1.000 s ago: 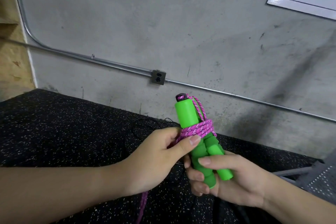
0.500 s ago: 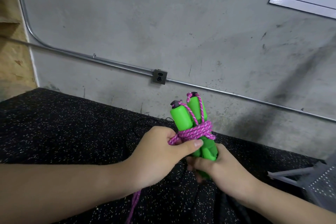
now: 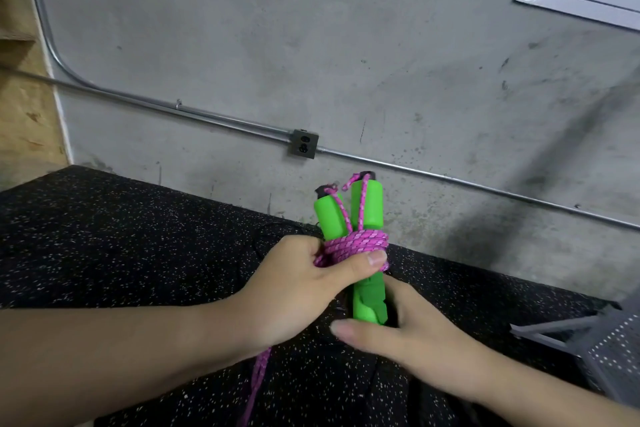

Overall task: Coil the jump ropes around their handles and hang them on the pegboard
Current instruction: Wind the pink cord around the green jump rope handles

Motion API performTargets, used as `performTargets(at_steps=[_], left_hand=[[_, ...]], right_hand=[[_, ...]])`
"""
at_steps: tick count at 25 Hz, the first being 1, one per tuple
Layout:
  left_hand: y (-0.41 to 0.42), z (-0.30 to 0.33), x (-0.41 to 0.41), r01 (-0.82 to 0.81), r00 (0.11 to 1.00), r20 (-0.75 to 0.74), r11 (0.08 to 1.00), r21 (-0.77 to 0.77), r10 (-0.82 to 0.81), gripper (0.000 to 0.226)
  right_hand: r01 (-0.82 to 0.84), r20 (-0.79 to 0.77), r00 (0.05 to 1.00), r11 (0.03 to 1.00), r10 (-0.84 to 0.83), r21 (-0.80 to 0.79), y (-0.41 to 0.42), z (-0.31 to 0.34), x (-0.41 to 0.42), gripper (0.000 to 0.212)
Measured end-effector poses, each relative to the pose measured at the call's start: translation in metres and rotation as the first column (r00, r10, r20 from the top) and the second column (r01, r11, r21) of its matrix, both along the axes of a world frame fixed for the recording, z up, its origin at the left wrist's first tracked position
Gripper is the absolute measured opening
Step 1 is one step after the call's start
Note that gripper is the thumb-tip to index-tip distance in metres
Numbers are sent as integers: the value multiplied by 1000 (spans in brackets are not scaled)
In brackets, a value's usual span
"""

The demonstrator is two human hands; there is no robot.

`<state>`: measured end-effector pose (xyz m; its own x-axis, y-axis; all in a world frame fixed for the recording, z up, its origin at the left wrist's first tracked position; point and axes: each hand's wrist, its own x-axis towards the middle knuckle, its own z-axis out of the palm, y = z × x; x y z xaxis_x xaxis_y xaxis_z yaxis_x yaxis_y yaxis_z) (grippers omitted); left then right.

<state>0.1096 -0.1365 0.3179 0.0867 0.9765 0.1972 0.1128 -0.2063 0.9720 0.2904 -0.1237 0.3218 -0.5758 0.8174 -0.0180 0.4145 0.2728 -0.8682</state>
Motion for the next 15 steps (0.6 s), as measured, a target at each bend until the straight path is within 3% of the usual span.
performTargets(at_steps=[2,3,7,11,15], left_hand=[[-2,6,-3,68,997,21,997,31,-69,42],[-3,8,-4,84,996,16,995,48,-85,42],[-2,11,-3,40,998,-48,998,54,-37,46],[6,3,-4,23,994,-112,995,98,-12,65],[5,2,0,59,998,-35,993,102,-56,59]], right_hand=[[-138,-240,969,941,63,-310,1,3,5,61],[-174,-292,954,916,66,-362,3,3,7,62],[-25,-272,961,971,-43,-239,6,-1,5,51],[115,-294,943,983,-154,-146,8,-6,2,36],[176,-227,959,984,-166,24,5,-9,1,37]])
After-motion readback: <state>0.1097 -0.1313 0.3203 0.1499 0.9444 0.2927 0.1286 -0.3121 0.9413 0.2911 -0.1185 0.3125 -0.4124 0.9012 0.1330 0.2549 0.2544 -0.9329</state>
